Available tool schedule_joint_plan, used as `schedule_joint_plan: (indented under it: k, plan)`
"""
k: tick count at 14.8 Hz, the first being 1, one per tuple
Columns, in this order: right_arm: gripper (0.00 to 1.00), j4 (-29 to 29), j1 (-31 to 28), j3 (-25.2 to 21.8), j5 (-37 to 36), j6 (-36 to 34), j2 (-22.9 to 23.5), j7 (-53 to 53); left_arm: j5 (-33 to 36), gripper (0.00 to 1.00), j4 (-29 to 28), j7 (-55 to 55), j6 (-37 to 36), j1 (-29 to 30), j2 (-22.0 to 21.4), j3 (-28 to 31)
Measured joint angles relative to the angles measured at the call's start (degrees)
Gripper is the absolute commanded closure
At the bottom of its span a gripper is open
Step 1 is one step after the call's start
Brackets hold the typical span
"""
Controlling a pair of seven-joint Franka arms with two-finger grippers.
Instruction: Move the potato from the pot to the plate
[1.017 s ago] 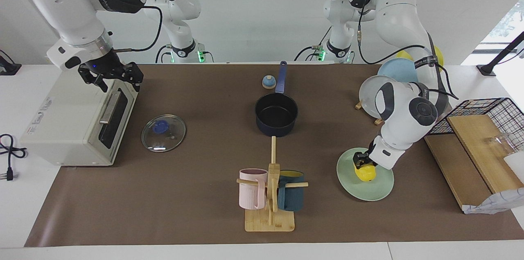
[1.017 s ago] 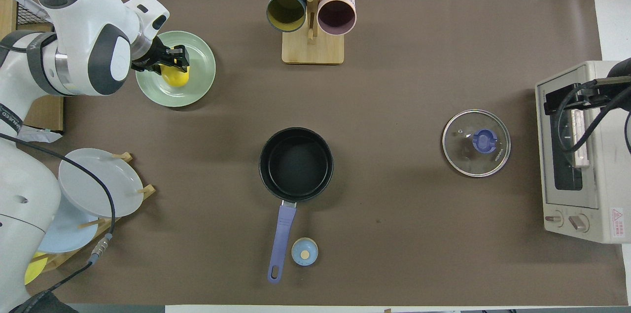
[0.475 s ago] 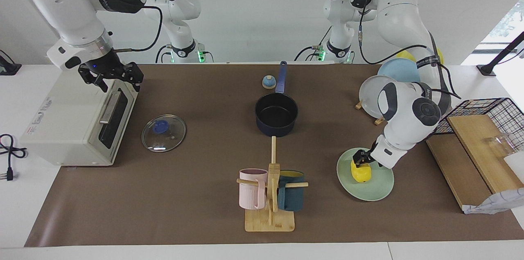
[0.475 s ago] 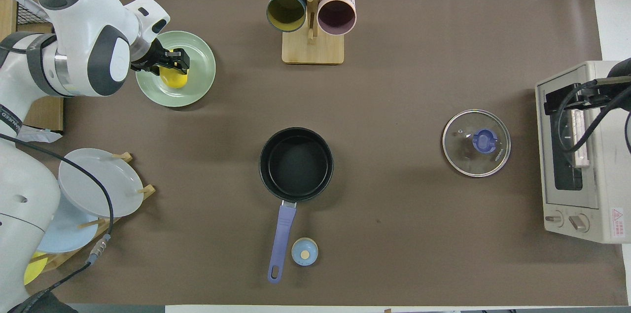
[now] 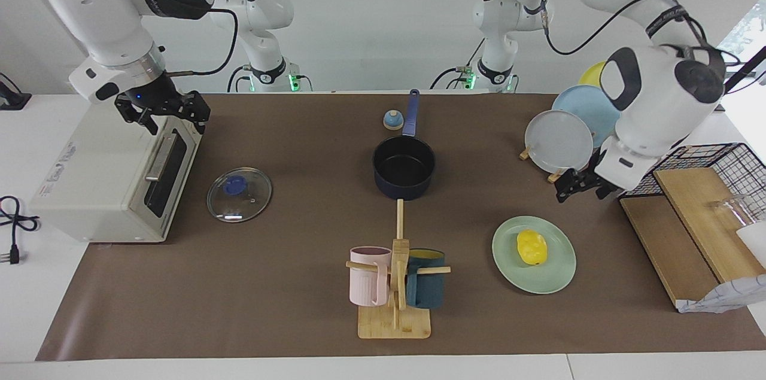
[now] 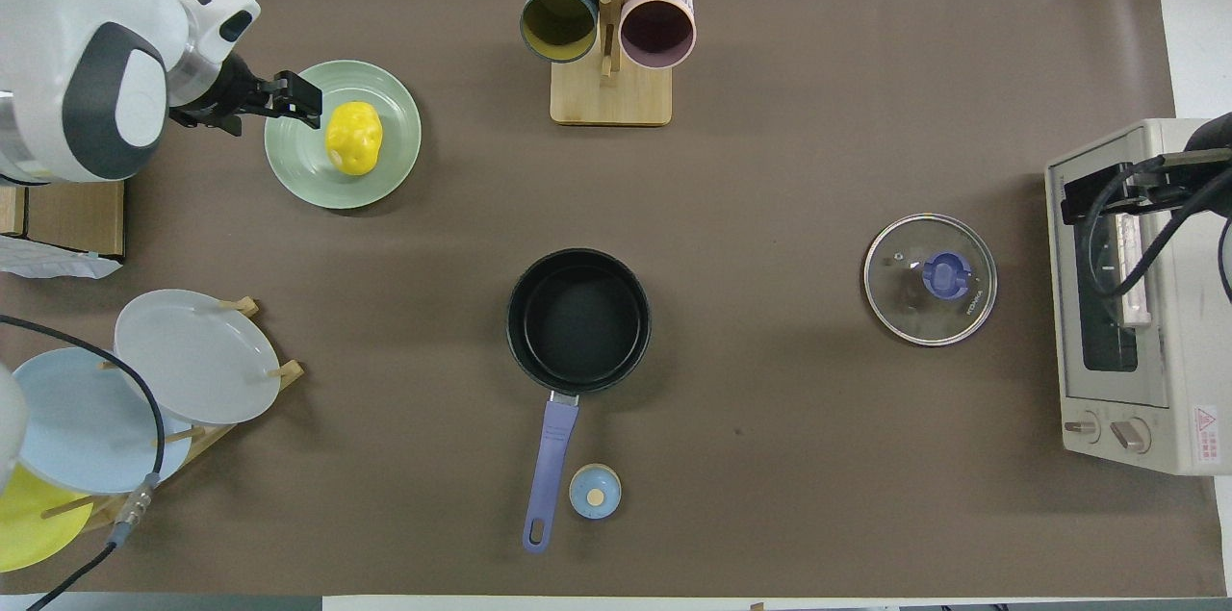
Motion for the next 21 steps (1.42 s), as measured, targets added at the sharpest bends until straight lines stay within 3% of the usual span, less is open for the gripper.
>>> schedule_joint_plan:
  k: [6, 10, 13, 21]
  plan:
    - [0.00, 0.00, -0.02, 0.00, 0.00, 0.00, 0.00, 0.00, 0.00, 0.00, -0.67, 0.02, -11.53, 0.07, -13.12, 1.99]
    - [0.00, 0.00, -0.04, -0.01, 0.00, 0.00, 0.00, 0.00, 0.03, 0.00, -8.51, 0.03, -12.04, -0.12, -17.95, 1.83]
    - [0.00, 0.00, -0.04, -0.01, 0.00, 0.00, 0.00, 0.00, 0.03, 0.00, -13.34, 0.03, -8.55, -0.43, -19.64, 1.70]
    - [0.00, 0.00, -0.04, -0.01, 0.00, 0.00, 0.00, 0.00, 0.45, 0.00, -11.59, 0.08, -8.58, -1.42, -19.91, 1.38]
